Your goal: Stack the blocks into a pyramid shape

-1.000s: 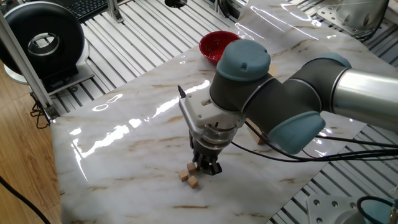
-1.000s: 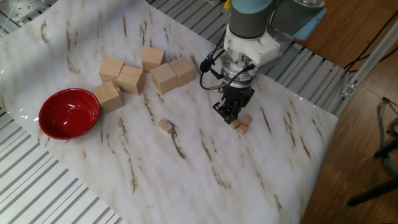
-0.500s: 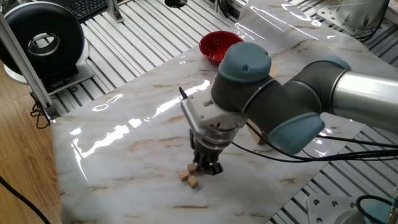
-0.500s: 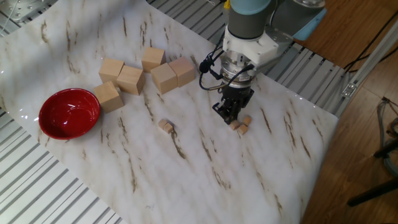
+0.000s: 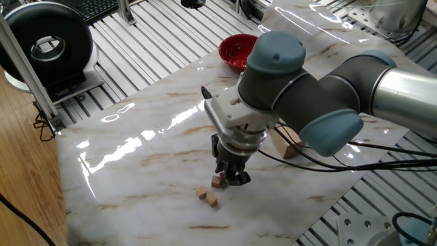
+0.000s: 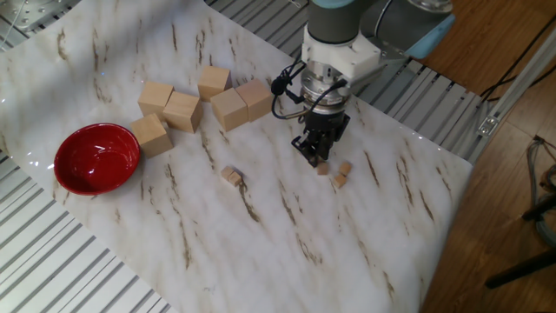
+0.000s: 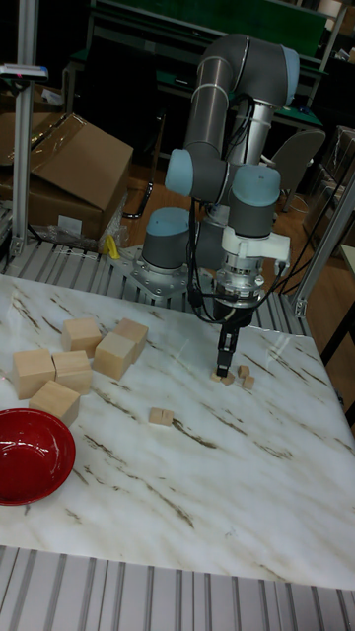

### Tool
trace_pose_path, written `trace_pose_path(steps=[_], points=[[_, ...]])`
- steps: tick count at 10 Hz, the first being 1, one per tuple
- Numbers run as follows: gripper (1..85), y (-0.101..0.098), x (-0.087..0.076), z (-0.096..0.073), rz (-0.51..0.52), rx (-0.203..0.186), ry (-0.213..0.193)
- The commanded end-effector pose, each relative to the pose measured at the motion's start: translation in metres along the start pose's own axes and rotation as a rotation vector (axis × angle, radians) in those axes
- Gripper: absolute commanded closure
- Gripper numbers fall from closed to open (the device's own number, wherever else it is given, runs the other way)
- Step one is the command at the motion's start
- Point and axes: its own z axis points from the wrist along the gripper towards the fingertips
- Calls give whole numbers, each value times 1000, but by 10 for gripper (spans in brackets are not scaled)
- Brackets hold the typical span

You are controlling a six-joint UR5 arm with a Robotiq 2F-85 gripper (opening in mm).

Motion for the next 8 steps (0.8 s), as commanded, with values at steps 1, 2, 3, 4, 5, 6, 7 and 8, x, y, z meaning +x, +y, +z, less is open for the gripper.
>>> trace_pose_path(steps=[1, 2, 3, 4, 5, 6, 7, 8], points=[[537, -2, -2, -2, 0, -3, -17], [537, -2, -1, -2, -14, -2, -13], [533, -4, 1, 0, -39, 2, -7], [510, -6, 2, 2, -60, 8, -3], [483, -9, 3, 4, -80, 16, 0], [473, -9, 6, 6, -90, 14, 10], [470, -8, 10, 6, -97, 11, 24], [470, -8, 11, 7, -99, 12, 30]])
